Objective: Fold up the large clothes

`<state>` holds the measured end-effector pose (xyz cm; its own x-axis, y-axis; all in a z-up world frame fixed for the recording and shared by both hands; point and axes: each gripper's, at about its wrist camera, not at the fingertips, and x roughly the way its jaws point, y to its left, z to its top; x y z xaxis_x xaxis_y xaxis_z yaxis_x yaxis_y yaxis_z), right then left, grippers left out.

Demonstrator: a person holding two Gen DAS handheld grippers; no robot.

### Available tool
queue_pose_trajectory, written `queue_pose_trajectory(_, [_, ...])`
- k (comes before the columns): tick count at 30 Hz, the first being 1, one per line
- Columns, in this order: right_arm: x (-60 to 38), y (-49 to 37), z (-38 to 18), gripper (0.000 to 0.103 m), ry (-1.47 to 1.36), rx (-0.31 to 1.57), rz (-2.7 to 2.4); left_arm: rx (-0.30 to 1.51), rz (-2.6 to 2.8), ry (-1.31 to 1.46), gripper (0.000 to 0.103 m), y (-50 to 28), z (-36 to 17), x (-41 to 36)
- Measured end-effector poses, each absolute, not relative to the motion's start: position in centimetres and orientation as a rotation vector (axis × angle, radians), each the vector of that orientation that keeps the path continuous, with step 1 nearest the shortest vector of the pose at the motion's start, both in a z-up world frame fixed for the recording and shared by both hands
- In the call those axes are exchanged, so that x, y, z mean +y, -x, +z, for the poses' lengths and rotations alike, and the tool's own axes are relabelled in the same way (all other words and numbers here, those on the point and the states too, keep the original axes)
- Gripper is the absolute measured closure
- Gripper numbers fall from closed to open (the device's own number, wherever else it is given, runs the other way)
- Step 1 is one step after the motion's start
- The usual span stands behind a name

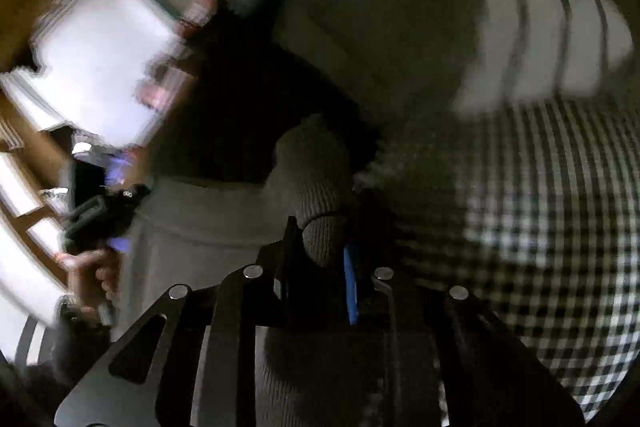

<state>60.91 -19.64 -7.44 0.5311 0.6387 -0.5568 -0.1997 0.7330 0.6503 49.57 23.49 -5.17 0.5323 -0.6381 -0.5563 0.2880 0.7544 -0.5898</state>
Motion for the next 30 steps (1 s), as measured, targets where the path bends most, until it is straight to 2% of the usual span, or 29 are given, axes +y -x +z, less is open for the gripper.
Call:
queue_pose_trajectory(3, [-20.4, -61.1, -8.5, 0.080, -0.634, 0.884, 0.526, 0.844, -0.584, 0.515, 0.094, -49.2, -6.5, 23.8])
queue_pose_trajectory(4, [-20.2, -60.8, -8.1, 0.078, -0.603, 0.877, 0.524, 0.808, -0.579, 0.501, 0.080, -48.4, -5.7, 23.9])
queue_pose_trajectory(5, [-20.0, -60.6, -7.8, 0.077, -0.574, 0.877, 0.513, 0.751, -0.568, 0.500, 0.041, -47.0, -4.4, 24.1])
queue_pose_trajectory(7, [-19.9, -60.5, -7.2, 0.066, -0.539, 0.877, 0.490, 0.648, -0.595, 0.550, 0.010, -44.7, -2.3, 24.6])
queue_pose_trajectory(8, [-19.9, -60.4, -6.9, 0.056, -0.546, 0.875, 0.484, 0.604, -0.623, 0.570, 0.009, -43.5, -1.4, 24.9])
queue_pose_trajectory(9, [-20.2, -60.3, -6.7, 0.030, -0.559, 0.876, 0.467, 0.600, -0.664, 0.559, 0.009, -42.0, -0.5, 24.7])
queue_pose_trajectory(10, [-20.5, -60.4, -6.6, 0.021, -0.570, 0.874, 0.461, 0.627, -0.684, 0.528, 0.008, -41.0, -0.3, 24.4])
queue_pose_trajectory(13, [-21.4, -59.1, -5.6, 0.021, -0.590, 0.855, 0.571, 0.792, -0.704, 0.405, 0.008, -38.3, -2.3, 23.3])
queue_pose_trajectory(16, [-21.9, -57.1, -5.6, 0.021, -0.532, 0.875, 0.633, 0.943, -0.707, 0.371, 0.008, -37.2, -6.8, 22.8])
queue_pose_trajectory(22, [-20.5, -55.0, -7.4, 0.024, -0.513, 0.927, 0.667, 1.020, -0.805, 0.483, 0.010, -38.9, -10.8, 21.4])
queue_pose_trajectory(23, [-20.3, -54.9, -7.5, 0.024, -0.537, 0.924, 0.687, 1.014, -0.835, 0.527, 0.020, -39.0, -11.0, 21.7])
queue_pose_trajectory(25, [-20.1, -54.8, -7.8, 0.024, -0.551, 0.914, 0.707, 0.967, -0.904, 0.658, 0.029, -39.1, -11.3, 22.8])
queue_pose_trajectory(26, [-20.0, -54.7, -7.8, 0.024, -0.556, 0.904, 0.722, 0.952, -0.919, 0.686, 0.041, -39.3, -11.5, 23.0])
queue_pose_trajectory(30, [-20.2, -54.6, -7.9, 0.024, -0.603, 0.875, 0.757, 0.870, -0.948, 0.834, 0.042, -38.1, -12.1, 26.7])
